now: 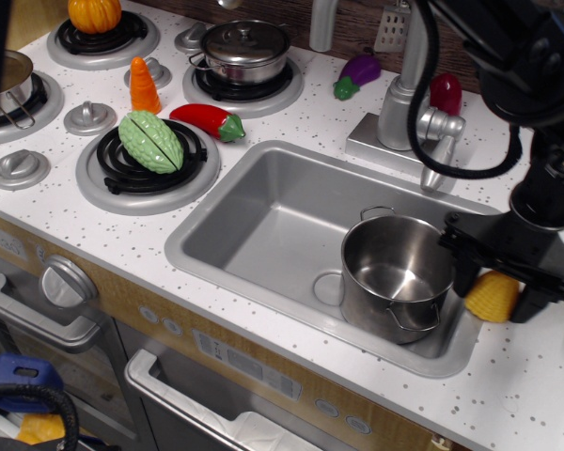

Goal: Put corn in pot which is in sink

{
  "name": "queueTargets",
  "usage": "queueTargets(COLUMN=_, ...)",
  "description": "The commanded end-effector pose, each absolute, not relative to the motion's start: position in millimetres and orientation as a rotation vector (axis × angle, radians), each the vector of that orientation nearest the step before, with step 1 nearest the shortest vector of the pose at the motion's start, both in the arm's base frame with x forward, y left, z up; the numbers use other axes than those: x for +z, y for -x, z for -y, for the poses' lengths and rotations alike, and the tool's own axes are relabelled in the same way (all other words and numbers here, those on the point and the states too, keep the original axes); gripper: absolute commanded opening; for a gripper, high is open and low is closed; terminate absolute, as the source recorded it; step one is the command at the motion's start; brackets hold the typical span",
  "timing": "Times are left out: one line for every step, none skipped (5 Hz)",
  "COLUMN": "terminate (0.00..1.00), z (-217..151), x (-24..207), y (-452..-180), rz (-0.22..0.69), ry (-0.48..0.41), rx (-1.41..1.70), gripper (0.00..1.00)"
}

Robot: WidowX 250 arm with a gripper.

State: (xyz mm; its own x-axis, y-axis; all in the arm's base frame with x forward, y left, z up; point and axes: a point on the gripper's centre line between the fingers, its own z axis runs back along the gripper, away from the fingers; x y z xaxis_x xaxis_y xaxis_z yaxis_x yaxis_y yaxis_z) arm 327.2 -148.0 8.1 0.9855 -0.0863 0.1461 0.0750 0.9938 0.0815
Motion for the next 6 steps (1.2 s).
queueTargets(terminate=0.00, z=108, x=40, y=-339, rz=0.208, ry=-0.119, rx=-0.143, gripper=0.00)
queueTargets(terminate=0.00, z=88, x=32, y=-343, rz=0.211, ry=-0.114, rx=-0.194, gripper=0.00)
queueTargets(terminate=0.00, z=76, x=15, y=-345, rz=0.225, ry=-0.093, rx=-0.214, gripper=0.00)
queueTargets(terminate=0.00, z=71, x=2, y=-346, rz=0.257, ry=-0.044, rx=-0.230, gripper=1.00)
queueTargets(terminate=0.00, z=72, x=-1, y=-347, rz=0.267, ry=-0.030, rx=-0.221, gripper=1.00)
queueTargets(terminate=0.00, z=77, x=-1, y=-347, rz=0.268, ry=-0.015, rx=-0.202, gripper=1.00)
